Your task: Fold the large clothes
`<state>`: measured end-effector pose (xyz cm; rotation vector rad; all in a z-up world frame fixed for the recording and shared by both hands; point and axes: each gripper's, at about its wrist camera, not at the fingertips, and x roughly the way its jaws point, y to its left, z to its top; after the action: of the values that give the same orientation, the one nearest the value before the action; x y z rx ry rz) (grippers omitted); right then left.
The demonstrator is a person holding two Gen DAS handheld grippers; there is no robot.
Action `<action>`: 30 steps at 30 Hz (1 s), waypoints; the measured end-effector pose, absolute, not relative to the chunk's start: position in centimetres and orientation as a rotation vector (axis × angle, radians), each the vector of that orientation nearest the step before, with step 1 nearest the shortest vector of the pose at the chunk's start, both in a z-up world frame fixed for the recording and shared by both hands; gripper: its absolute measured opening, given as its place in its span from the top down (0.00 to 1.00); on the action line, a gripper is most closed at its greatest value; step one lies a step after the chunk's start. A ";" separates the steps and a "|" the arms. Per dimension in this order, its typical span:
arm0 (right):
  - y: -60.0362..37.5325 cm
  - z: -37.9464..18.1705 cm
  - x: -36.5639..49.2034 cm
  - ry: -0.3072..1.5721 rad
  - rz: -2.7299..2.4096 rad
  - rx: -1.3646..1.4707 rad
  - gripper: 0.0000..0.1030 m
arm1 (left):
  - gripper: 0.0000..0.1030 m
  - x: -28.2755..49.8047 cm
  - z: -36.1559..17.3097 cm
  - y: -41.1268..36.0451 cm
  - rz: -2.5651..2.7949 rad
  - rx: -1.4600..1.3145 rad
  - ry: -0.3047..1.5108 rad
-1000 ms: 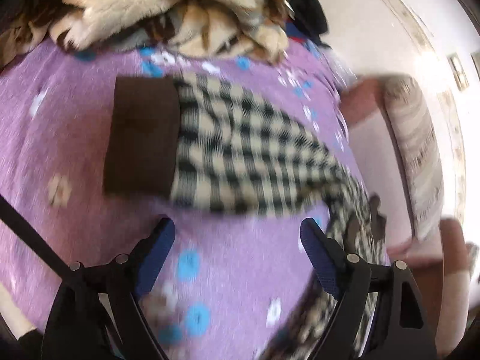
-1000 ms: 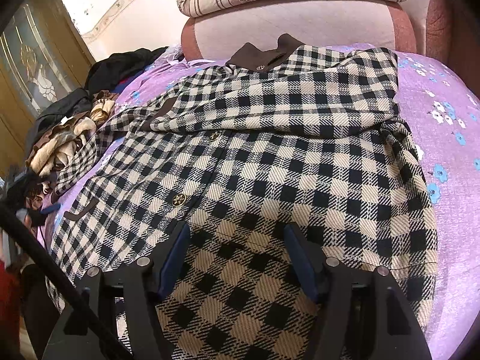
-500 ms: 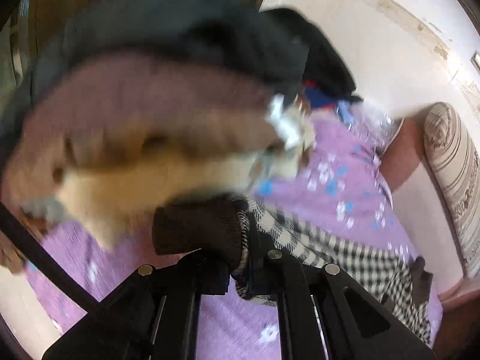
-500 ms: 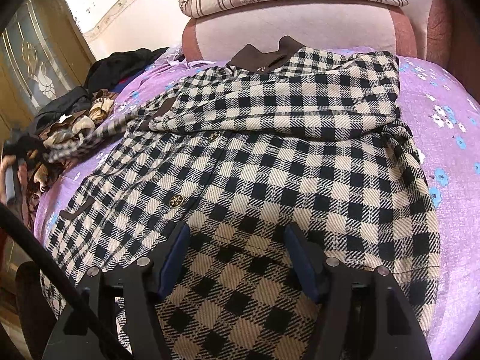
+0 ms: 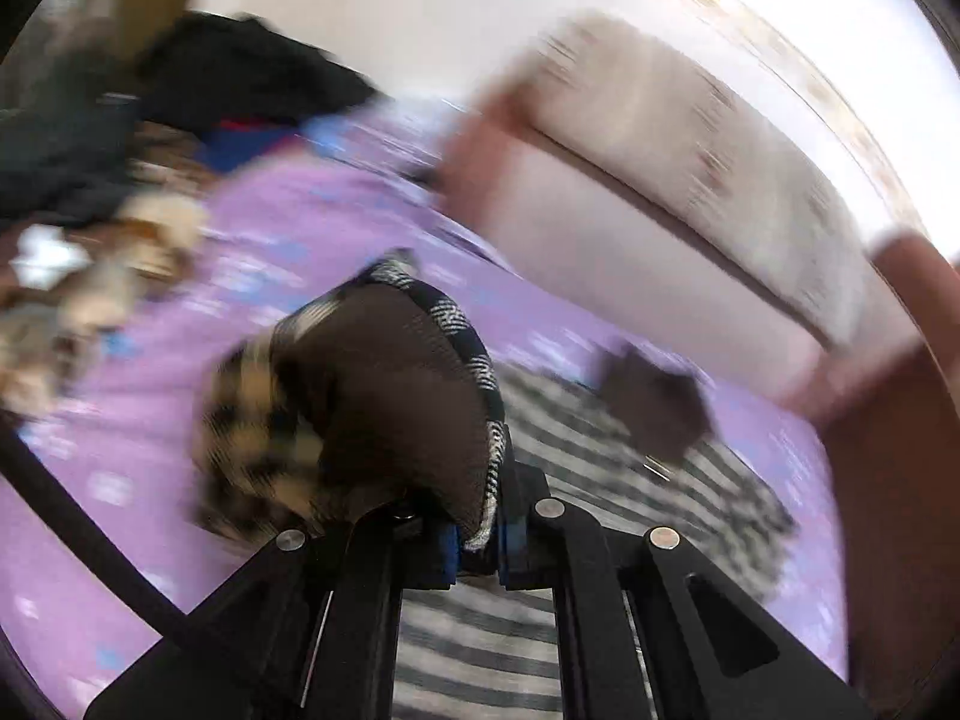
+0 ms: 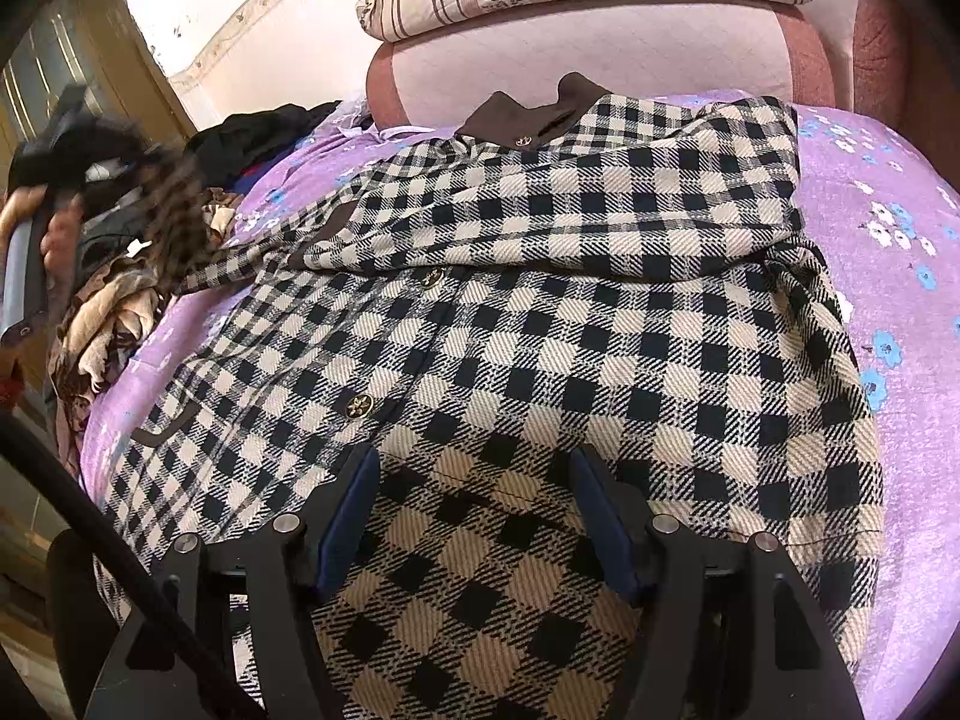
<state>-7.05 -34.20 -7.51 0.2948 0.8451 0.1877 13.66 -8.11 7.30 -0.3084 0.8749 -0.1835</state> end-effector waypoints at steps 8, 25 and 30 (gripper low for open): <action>-34.7 -7.6 -7.1 0.847 0.205 0.343 0.32 | 0.93 13.6 3.4 -24.2 -0.462 -0.213 1.004; -33.1 -8.0 -6.4 0.852 0.223 0.292 0.20 | 0.29 9.3 4.5 -22.5 -0.556 -0.123 1.005; -33.0 -8.3 -6.3 0.842 0.222 0.298 0.20 | 0.27 4.6 3.0 -17.3 -0.365 0.030 0.935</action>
<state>-6.33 -32.99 -8.30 0.2975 0.8421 0.2219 4.60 -17.34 3.03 0.0304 0.9351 -0.3651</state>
